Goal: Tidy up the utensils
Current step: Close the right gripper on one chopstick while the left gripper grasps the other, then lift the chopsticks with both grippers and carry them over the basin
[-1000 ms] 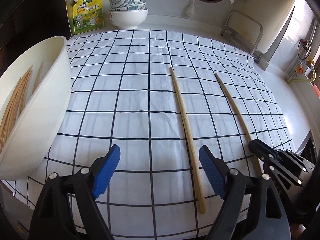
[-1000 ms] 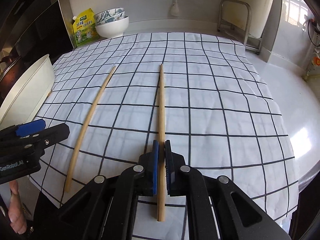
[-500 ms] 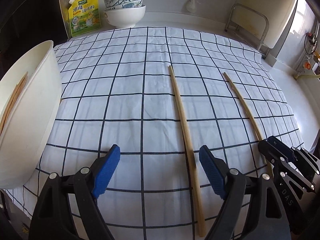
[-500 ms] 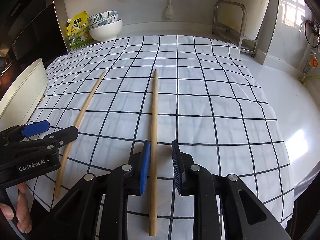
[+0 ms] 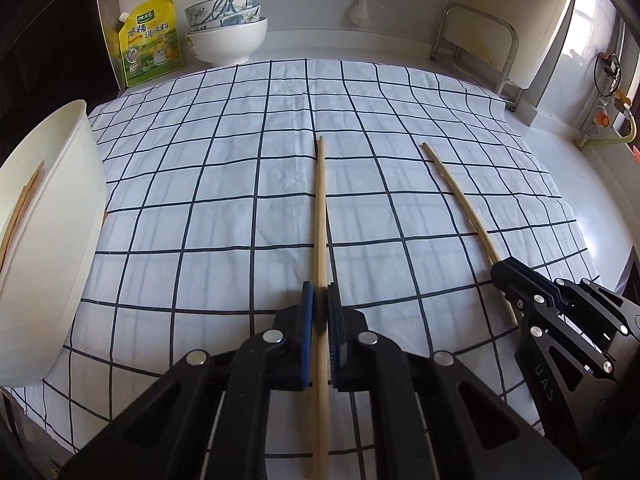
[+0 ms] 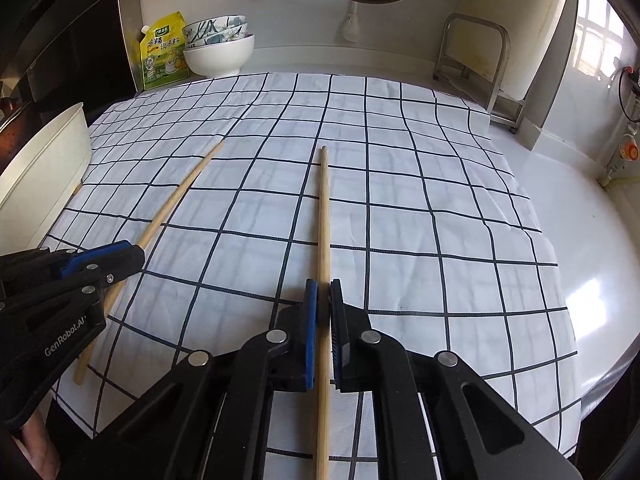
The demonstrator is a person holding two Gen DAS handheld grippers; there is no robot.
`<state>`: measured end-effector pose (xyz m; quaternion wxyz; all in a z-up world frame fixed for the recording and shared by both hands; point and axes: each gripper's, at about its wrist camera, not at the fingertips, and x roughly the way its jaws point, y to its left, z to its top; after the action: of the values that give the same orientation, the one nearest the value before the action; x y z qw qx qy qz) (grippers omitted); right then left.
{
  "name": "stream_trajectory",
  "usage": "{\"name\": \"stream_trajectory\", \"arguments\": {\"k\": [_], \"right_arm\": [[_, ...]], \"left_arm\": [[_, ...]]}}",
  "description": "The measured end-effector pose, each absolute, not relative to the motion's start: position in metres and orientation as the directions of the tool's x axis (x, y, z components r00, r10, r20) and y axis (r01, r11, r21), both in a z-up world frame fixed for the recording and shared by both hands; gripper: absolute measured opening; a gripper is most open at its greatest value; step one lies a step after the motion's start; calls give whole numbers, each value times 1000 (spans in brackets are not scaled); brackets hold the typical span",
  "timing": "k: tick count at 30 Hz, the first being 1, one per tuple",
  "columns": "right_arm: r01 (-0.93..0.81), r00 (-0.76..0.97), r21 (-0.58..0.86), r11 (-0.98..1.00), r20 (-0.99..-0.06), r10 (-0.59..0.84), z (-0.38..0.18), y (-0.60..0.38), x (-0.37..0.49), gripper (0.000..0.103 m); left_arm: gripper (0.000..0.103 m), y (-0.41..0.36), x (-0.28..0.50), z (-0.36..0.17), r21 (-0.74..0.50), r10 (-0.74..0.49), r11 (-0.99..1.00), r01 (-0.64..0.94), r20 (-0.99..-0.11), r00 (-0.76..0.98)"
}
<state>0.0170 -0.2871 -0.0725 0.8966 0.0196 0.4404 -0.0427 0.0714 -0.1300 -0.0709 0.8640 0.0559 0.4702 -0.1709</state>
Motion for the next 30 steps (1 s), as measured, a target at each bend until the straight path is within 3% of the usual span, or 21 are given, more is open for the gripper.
{"name": "stream_trajectory", "arguments": {"k": [9, 17, 24, 30], "right_arm": [[101, 606, 114, 988, -795, 30, -62, -290, 12, 6], [48, 655, 164, 985, -750, 93, -23, -259, 23, 6], [-109, 702, 195, 975, -679, 214, 23, -188, 58, 6], [-263, 681, 193, 945, -657, 324, 41, -106, 95, 6]], "left_arm": [[7, -119, 66, -59, -154, -330, 912, 381, -827, 456], [7, -74, 72, -12, -190, -362, 916, 352, -771, 525], [7, -8, 86, 37, -182, -321, 944, 276, -702, 636], [7, 71, 104, 54, -160, -210, 978, 137, -669, 713]]}}
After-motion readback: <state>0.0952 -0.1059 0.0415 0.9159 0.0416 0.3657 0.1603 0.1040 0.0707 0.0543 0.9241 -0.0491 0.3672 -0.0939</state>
